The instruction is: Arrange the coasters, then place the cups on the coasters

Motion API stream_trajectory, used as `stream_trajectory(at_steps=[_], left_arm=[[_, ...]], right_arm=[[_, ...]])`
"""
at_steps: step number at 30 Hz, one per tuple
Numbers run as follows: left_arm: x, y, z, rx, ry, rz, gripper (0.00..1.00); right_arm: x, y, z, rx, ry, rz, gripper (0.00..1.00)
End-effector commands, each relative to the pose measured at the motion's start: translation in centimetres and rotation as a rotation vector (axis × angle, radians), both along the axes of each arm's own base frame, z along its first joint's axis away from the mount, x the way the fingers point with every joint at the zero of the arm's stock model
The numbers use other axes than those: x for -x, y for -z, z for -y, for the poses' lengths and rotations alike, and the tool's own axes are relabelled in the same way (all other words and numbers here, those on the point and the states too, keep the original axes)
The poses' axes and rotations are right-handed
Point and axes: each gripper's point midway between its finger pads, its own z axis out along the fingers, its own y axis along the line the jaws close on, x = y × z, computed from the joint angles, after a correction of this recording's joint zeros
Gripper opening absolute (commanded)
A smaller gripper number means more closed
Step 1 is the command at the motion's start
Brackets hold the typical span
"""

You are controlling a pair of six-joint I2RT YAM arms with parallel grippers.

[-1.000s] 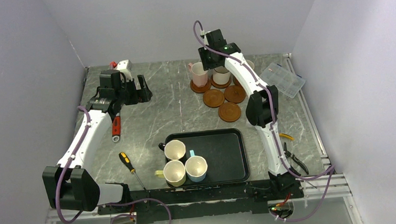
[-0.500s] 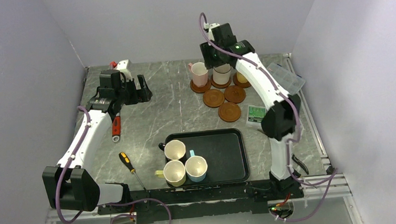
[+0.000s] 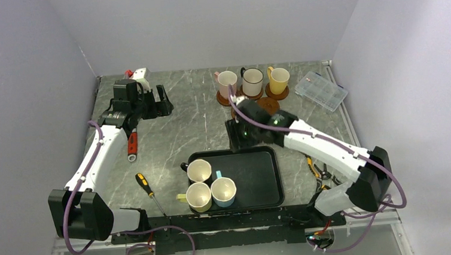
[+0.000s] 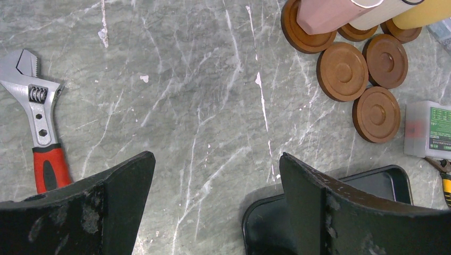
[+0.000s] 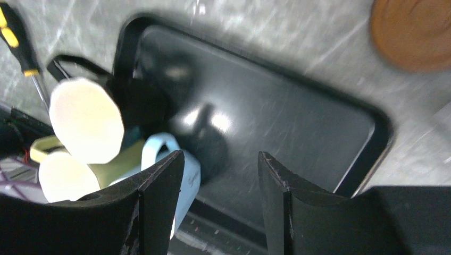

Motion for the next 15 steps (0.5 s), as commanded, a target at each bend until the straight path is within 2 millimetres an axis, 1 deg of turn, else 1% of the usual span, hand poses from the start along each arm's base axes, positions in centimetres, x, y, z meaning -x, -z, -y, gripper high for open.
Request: stream_trajectory(at_steps=[1, 5, 8, 11, 15], left_arm=[[-0.3, -2.1, 0.3, 0.02, 0.01, 0.07, 0.94], [-0.3, -2.1, 0.5, 0.031, 0.017, 0.065, 0.93], [-0.2, -2.1, 0.8, 0.041, 0.026, 0.064, 0.93], [-0.2, -2.2, 0.9, 0.049, 0.031, 0.068, 0.93], [-0.1, -2.2, 1.0, 0.055, 0.034, 0.065, 0.93]], right_arm=[[3.4, -0.3, -1.6, -0.171, 0.17, -0.053, 0.57], [6.8, 0.8, -2.7, -0.164, 0.172, -0.089, 0.57], [8.7, 1.6, -3.3, -0.142, 0.178, -0.102, 0.57], [10.0, 2.6, -3.4, -0.101, 0.192, -0.114, 0.54], [11.1, 3.8, -2.6, -0.011, 0.224, -0.118, 0.52]])
